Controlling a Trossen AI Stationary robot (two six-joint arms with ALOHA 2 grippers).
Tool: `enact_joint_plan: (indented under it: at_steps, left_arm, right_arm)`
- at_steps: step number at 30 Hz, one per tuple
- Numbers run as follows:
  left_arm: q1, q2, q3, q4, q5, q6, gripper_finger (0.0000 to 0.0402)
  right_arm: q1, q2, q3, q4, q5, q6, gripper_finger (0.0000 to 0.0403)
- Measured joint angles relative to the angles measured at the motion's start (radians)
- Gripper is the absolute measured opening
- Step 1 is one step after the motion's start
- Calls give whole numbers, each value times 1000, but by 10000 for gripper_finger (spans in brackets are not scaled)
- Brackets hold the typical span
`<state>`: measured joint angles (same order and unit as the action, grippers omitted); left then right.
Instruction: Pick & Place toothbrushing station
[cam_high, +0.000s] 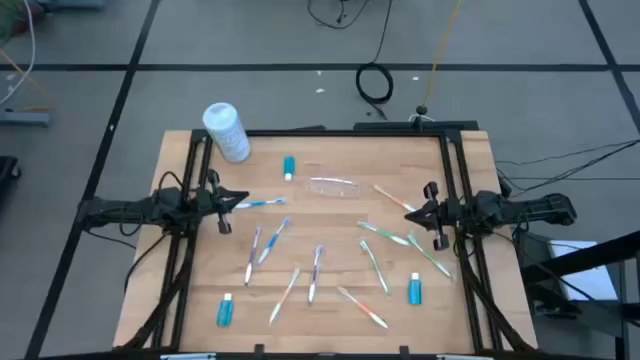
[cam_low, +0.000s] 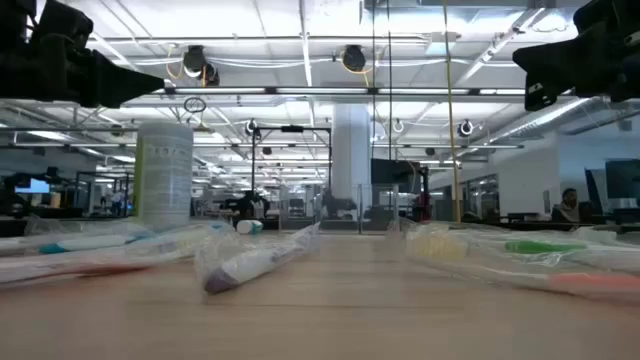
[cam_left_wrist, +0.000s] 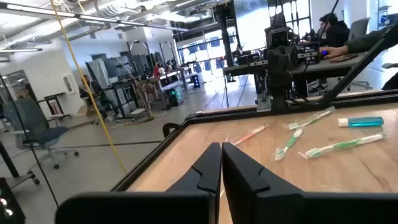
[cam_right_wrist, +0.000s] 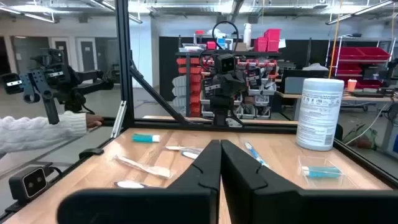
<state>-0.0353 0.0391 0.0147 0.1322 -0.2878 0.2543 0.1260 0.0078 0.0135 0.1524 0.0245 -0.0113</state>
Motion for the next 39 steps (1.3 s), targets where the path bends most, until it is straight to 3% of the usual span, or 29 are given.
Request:
enact_joint_plan:
  at_steps: [29, 34, 39]
  left_arm:
    - [0, 0, 0, 0, 0, -9, 21]
    - [0, 0, 0, 0, 1, -58, 21]
    - [0, 0, 0, 0, 37, -272, 21]
  right_arm:
    - [0, 0, 0, 1, 0, -23, 4]
    - [0, 0, 0, 1, 0, -33, 4]
    - [0, 0, 0, 1, 0, -34, 4]
